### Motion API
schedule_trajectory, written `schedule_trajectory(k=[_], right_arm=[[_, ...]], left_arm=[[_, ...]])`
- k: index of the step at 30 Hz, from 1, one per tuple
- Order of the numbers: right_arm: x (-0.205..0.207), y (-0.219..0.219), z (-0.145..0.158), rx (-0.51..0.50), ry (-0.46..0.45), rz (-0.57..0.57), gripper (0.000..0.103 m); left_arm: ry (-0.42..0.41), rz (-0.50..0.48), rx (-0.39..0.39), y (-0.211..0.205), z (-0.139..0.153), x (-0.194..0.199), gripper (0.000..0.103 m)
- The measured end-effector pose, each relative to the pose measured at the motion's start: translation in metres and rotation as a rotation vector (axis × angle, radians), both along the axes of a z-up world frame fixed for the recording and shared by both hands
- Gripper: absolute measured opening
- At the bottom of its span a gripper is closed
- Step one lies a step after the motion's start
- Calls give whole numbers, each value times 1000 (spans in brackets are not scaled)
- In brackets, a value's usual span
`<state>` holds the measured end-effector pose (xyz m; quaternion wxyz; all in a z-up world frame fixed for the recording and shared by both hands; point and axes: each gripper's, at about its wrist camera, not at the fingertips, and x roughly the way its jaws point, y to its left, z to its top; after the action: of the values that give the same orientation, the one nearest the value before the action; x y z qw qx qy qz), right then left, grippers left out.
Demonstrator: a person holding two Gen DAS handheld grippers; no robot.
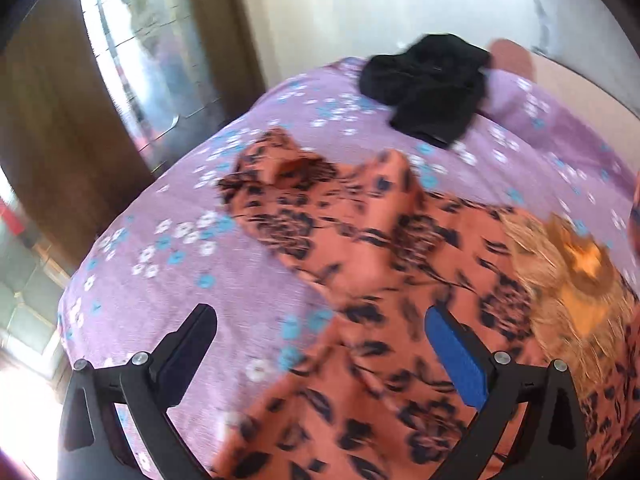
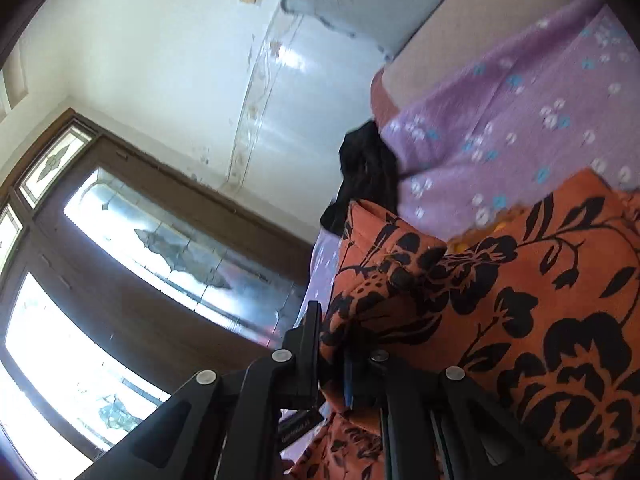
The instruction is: Fold small clothes
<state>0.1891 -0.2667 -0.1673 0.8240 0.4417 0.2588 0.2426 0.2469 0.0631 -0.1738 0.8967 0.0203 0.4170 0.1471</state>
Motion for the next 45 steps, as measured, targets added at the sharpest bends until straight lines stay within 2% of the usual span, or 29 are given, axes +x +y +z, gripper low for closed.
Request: schedule_trajectory(k=[1,2,3,4,6,9,14,16,18,19,20,21,24,26,27,29,30,31,33,34,36,37,38,40,41,43,45], right_arm=[[6,15,-5,2,20,44,31],[10,26,-10,10,40,83,65],[7,35,-14,23,44,103,81],[4,39,-15,41,21,114,89],[1,42,-14,53,-12,130,89],[-6,29,-9,18,-8,46,89],[-22,-21,-3,-159,129,-121,84],[-30,-43,-5,-191,186,-165,82],[-38,-67,-11,-194,239,-212,81],[-40,-80,-15,-194,265,-237,78],[-43,-91,-19,-185,283,-257,76],[-46,-102,-24,-164,294,-265,75],[-47,-117,-39,-124,344,-220,67],[-42,-115,-52,-126,388,-183,57],[-38,-113,-62,-143,426,-169,56],[-29,-107,-85,-244,571,-162,56],[-25,-105,-95,-301,621,-160,52],[-25,-103,-96,-342,621,-171,38],[-27,-103,-89,-353,603,-165,37],[-28,-103,-89,-353,597,-156,37],[-30,-104,-94,-343,609,-151,37],[-31,-105,-96,-333,610,-153,37],[-32,-105,-97,-329,609,-154,37],[-32,-105,-96,-339,608,-151,37],[-32,-105,-96,-346,606,-150,38],[-33,-101,-94,-363,601,-151,38],[-32,-98,-93,-373,593,-146,41]], left_arm=[[0,32,-11,12,0,1,103],[2,63,-20,24,0,0,103],[4,90,-32,34,-1,0,103],[7,109,-47,41,-2,-1,103],[13,137,-73,51,-3,-3,103],[8,125,-121,49,-4,-5,103],[33,-46,-230,17,-9,-3,103],[75,-136,-264,-1,-15,-1,98],[147,-202,-282,-18,-28,5,85],[190,-222,-292,-25,-38,8,66],[227,-236,-303,-30,-46,10,42],[253,-246,-306,-35,-53,12,34],[225,-259,-248,-46,-54,12,24],[197,-265,-215,-52,-50,10,13],[185,-266,-210,-53,-49,11,12],[158,-261,-217,-50,-44,11,10],[143,-255,-214,-46,-42,12,10],[126,-244,-202,-42,-39,13,9],[93,-202,-167,-35,-33,15,9],[82,-190,-177,-29,-31,16,9],[102,-185,-281,-13,-29,22,15],[116,-169,-348,0,-28,26,30],[103,-130,-405,17,-24,27,56],[7,-6,-467,57,-13,21,75],[-51,83,-466,81,-6,18,75],[-113,205,-472,120,1,15,75],[-116,295,-522,154,-5,19,75]])
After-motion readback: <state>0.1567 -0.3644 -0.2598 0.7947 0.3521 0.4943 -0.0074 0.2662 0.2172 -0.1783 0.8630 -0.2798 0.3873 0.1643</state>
